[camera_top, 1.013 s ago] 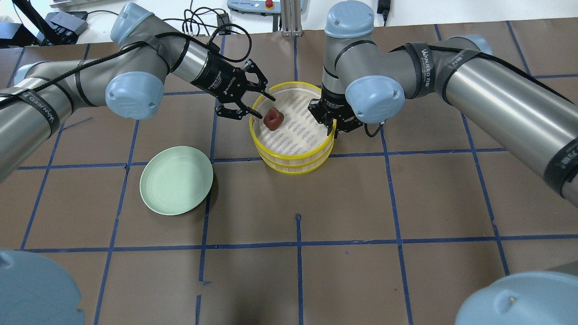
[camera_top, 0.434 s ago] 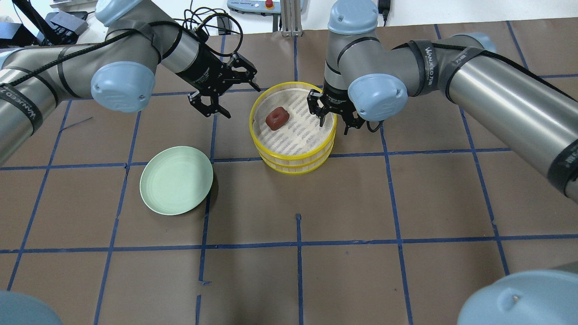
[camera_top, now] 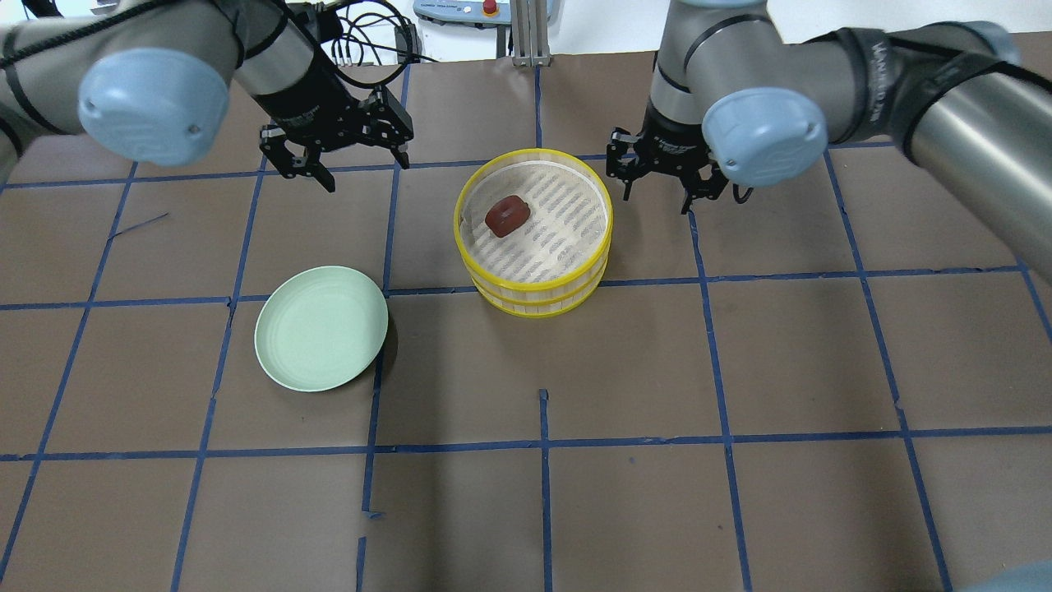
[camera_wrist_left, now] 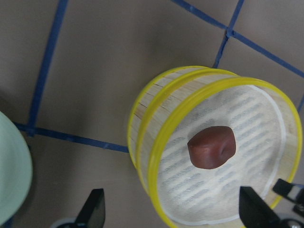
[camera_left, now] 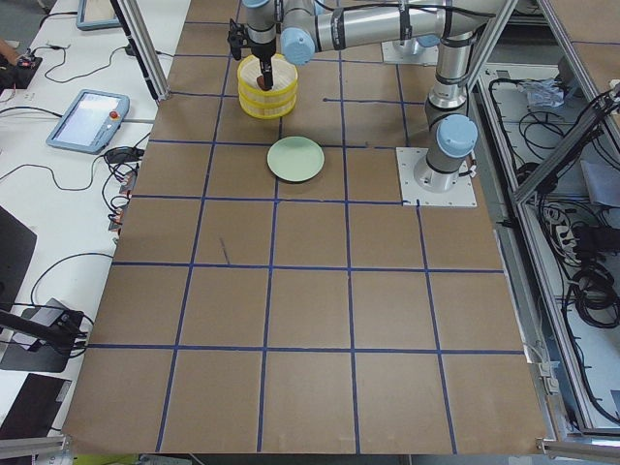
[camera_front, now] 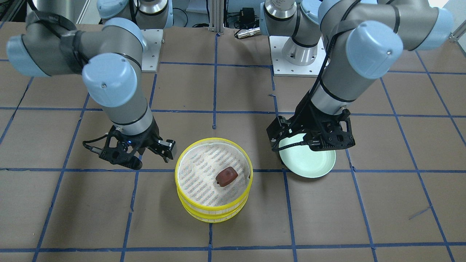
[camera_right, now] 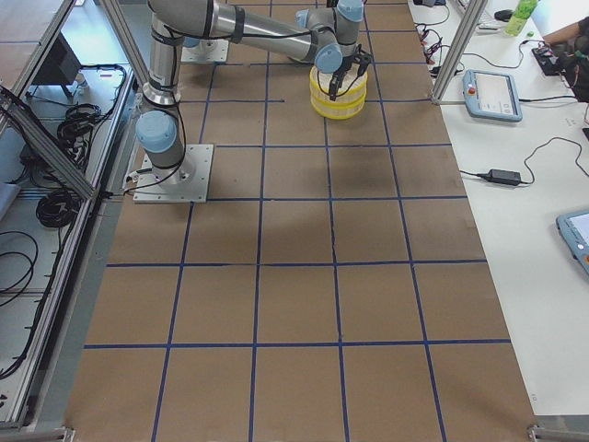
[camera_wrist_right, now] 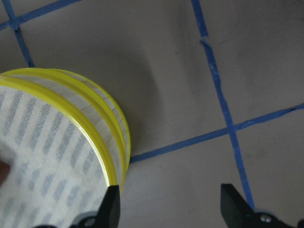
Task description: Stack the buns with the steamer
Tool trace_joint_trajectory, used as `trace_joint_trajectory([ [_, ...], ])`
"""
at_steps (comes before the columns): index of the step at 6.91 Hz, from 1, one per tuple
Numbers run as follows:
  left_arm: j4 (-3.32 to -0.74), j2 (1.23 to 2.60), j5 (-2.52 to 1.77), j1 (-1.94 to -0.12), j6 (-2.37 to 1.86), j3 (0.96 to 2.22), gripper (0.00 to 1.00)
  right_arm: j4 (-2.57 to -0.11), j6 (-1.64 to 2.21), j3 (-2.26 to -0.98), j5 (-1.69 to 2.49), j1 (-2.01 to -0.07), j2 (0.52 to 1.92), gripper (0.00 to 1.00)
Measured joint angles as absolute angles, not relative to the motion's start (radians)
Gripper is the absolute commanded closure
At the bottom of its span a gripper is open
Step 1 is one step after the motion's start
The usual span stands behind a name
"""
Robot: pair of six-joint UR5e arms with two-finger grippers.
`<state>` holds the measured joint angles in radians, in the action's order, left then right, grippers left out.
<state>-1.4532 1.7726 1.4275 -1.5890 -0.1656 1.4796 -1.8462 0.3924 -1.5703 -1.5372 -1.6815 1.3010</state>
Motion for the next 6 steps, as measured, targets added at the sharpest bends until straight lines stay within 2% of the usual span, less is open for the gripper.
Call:
trace_joint_trajectory([
  [2, -1.661, 1.736, 1.494, -1.612, -0.132, 1.334, 0.0, -1.625, 0.196, -1.506, -1.549, -1.615, 1.432, 0.15],
  [3, -1.703, 1.708, 1.509, -1.625, -0.129, 1.326, 0.0, -1.51, 0.096, -1.459, -1.563, -1.596, 1.478, 0.12],
  [4, -1.714, 1.671, 1.526, -1.63, -0.124, 1.367, 0.0, -1.426, 0.02, -1.419, -1.576, -1.589, 1.507, 0.01],
  [6, -1.696, 1.601, 1.552, -1.622, -0.117, 1.475, 0.0, -1.361, -0.034, -1.394, -1.577, -1.594, 1.538, 0.0],
])
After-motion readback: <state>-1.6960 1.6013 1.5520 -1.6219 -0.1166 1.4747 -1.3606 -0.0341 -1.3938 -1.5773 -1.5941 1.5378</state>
